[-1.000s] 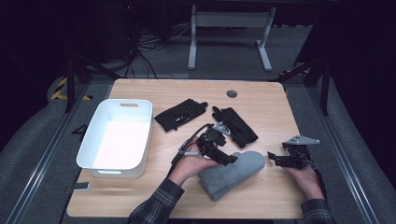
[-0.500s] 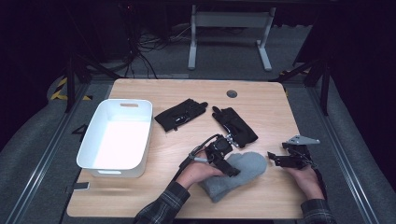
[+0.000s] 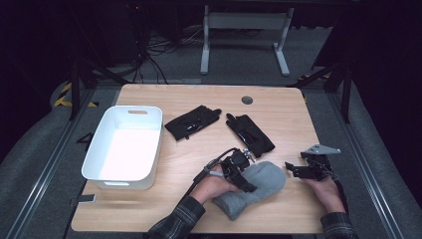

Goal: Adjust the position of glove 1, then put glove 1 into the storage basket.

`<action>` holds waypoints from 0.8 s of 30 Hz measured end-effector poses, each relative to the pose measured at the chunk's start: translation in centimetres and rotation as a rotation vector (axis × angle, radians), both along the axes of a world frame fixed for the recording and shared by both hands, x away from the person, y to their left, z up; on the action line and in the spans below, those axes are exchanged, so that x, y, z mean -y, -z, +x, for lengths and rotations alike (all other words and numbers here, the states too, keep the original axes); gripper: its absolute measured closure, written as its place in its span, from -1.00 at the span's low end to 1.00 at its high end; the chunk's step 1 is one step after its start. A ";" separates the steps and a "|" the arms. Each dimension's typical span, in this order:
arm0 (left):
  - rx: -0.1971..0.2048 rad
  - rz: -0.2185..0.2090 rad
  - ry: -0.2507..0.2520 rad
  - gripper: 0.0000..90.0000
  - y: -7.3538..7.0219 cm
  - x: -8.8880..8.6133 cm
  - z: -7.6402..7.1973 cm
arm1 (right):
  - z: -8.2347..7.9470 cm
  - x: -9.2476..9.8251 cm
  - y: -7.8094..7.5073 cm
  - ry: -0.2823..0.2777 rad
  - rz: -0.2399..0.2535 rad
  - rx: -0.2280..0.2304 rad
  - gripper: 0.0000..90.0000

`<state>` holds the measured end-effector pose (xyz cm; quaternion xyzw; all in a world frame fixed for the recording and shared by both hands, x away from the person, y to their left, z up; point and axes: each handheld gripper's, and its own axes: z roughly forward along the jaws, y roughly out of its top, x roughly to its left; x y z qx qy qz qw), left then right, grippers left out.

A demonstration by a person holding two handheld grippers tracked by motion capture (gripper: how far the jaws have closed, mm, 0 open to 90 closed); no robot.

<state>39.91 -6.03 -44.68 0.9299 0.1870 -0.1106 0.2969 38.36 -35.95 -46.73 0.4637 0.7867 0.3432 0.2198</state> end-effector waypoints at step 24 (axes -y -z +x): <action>-0.125 -0.118 -0.032 0.48 -1.1 -2.2 1.2 | 0.0 0.0 0.0 0.001 0.000 -0.001 -0.56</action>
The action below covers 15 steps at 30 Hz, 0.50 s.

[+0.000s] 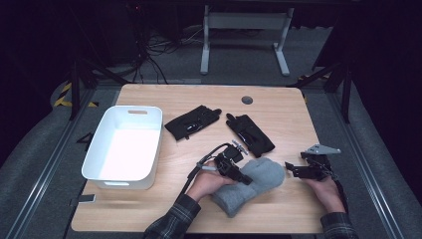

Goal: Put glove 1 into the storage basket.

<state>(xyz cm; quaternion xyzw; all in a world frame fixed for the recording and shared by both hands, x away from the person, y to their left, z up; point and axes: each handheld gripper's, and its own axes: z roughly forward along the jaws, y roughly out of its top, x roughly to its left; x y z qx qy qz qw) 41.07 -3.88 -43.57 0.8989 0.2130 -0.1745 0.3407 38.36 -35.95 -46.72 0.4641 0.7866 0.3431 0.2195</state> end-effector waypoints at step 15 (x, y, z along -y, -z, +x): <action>0.049 -0.023 -0.038 0.48 -3.3 -2.6 0.6 | 0.0 0.0 0.0 0.003 0.000 0.000 -0.57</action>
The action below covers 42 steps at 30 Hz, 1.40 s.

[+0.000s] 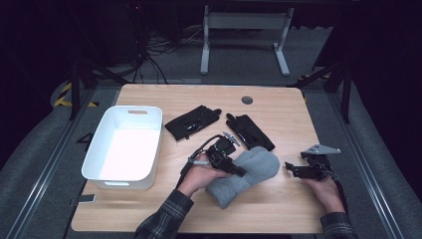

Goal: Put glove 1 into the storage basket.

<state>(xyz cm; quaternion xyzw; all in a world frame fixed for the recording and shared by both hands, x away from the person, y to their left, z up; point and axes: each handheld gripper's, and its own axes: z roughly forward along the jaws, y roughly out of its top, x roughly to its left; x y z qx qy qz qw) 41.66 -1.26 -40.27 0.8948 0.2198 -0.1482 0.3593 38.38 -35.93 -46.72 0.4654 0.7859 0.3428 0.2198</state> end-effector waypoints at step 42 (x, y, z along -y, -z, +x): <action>0.129 -0.002 -0.213 0.47 -8.2 -10.1 1.9 | 0.0 0.0 0.0 0.004 -0.001 0.001 -0.57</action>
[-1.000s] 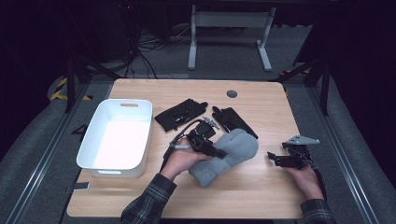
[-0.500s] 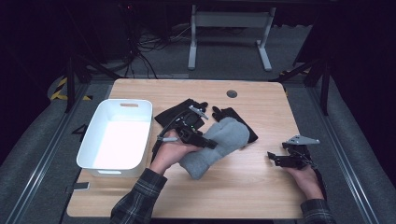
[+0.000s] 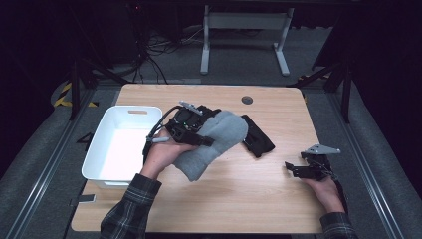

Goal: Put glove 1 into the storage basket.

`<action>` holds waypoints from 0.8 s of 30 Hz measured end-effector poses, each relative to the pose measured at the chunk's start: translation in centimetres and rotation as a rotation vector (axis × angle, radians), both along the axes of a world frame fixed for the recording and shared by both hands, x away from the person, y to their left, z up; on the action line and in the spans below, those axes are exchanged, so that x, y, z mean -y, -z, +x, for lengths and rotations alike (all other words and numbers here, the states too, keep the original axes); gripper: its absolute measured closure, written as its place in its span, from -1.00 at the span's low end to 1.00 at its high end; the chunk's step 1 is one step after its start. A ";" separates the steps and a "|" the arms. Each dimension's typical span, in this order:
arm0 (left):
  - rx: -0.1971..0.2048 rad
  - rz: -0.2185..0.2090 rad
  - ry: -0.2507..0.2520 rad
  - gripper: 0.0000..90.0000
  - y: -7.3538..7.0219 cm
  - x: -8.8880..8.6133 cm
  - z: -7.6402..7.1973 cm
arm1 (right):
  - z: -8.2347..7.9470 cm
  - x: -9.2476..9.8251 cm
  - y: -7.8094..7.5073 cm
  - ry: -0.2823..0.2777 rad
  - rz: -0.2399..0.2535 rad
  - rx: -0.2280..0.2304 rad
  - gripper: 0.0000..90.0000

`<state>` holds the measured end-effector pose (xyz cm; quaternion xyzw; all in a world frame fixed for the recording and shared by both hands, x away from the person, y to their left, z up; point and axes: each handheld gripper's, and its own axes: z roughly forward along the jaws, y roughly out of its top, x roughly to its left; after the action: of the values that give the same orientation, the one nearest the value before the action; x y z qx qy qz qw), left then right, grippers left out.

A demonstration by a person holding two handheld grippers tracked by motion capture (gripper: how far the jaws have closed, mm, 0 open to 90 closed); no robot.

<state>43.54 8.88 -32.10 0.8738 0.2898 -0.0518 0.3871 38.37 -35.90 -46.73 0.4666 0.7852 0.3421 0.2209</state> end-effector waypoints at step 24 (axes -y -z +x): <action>0.049 0.002 -0.177 0.47 -2.6 -8.8 0.9 | 0.0 0.0 0.0 0.000 0.001 -0.001 -0.57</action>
<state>44.40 17.69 -29.50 0.8462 0.3563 0.0042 0.3962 38.37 -35.90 -46.73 0.4667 0.7851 0.3424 0.2203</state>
